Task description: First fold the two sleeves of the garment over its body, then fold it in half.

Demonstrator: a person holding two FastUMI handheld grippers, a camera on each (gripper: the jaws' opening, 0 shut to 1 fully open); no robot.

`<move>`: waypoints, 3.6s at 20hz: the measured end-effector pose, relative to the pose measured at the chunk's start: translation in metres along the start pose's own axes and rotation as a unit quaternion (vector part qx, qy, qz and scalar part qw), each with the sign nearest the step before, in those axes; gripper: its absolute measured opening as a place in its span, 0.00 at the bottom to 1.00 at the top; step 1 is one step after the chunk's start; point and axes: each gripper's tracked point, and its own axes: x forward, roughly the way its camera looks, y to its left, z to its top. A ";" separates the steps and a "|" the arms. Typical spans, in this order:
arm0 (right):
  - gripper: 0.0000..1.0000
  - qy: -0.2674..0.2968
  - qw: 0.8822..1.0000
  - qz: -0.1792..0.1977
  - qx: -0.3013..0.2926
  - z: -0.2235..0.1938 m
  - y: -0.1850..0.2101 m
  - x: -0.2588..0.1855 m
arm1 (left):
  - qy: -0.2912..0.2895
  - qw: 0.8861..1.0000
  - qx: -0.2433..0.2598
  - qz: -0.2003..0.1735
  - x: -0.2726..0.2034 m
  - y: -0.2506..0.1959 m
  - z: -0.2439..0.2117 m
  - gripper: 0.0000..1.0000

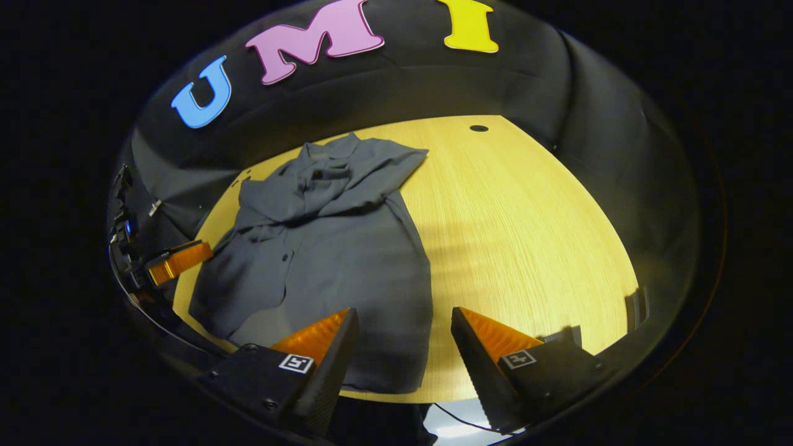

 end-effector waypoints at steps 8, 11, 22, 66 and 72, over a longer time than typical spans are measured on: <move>0.94 0.029 0.999 -0.040 -0.005 -0.030 0.004 0.002 | 0.051 0.996 -0.011 0.070 -0.052 0.090 -0.069 0.96; 0.94 0.039 0.998 -0.039 -0.011 -0.038 0.010 0.006 | 0.079 0.994 -0.022 0.076 -0.060 0.105 -0.096 0.96; 0.95 0.074 0.995 -0.056 -0.033 -0.067 0.010 0.029 | 0.159 0.983 -0.003 0.090 -0.052 0.125 -0.150 0.96; 0.05 -0.193 0.979 0.065 -0.021 0.215 0.073 -0.043 | -0.052 0.996 -0.072 -0.008 -0.062 0.105 0.110 0.05; 0.05 -0.220 0.973 0.060 -0.023 0.267 0.074 -0.014 | -0.091 0.993 -0.077 0.007 -0.015 0.120 0.158 0.05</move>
